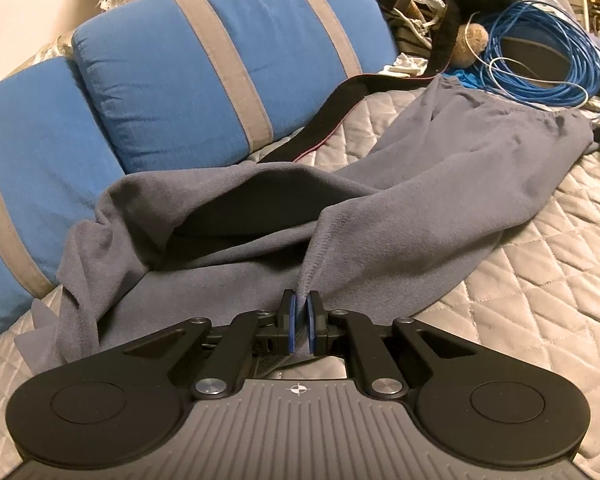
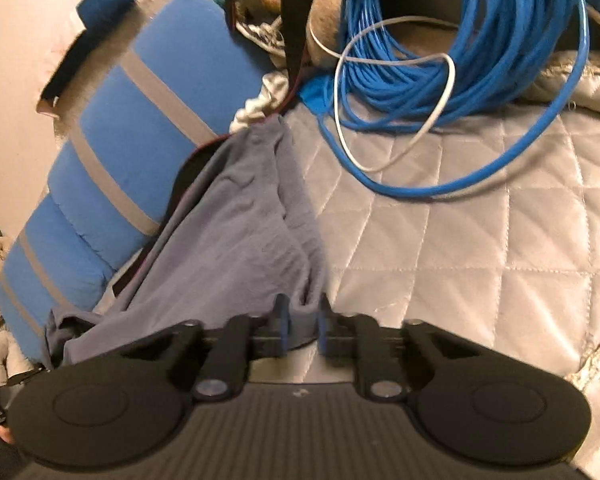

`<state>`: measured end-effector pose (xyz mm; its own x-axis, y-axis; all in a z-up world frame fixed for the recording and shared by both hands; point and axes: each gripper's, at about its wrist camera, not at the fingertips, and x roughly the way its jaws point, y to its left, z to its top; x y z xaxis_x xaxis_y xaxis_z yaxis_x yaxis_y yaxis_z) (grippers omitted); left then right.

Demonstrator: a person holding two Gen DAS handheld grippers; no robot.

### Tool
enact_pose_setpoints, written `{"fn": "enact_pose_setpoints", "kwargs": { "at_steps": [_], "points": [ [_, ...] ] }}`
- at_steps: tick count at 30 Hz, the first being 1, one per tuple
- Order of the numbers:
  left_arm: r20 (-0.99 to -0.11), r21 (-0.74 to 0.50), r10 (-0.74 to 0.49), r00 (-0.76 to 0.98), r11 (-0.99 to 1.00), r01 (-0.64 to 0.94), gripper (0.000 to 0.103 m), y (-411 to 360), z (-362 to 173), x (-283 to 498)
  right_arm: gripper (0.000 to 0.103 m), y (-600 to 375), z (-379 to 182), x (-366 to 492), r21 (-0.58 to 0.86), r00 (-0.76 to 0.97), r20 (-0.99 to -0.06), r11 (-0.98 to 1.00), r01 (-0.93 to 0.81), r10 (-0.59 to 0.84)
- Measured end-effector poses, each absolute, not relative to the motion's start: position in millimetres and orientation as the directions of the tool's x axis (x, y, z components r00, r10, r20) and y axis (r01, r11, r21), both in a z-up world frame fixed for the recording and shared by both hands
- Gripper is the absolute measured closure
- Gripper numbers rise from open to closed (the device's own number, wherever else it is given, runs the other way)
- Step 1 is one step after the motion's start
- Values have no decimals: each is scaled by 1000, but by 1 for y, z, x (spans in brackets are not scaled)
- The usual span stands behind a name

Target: Fold clothes

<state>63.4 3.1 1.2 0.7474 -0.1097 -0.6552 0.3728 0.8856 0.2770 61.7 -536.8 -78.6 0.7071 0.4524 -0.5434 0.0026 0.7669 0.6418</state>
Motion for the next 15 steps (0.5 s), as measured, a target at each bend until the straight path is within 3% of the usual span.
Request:
{"fn": "enact_pose_setpoints", "kwargs": {
  "at_steps": [8,15],
  "points": [
    [-578,281,-80,812,915,290,98,7,20,71,94,-544,-27,61,655,624,-615,753,62,483],
    [-530,343,-15,848,911,230,98,-6,14,90,94,-555,-14,73,623,602,-669,770,135,436]
  ]
}}
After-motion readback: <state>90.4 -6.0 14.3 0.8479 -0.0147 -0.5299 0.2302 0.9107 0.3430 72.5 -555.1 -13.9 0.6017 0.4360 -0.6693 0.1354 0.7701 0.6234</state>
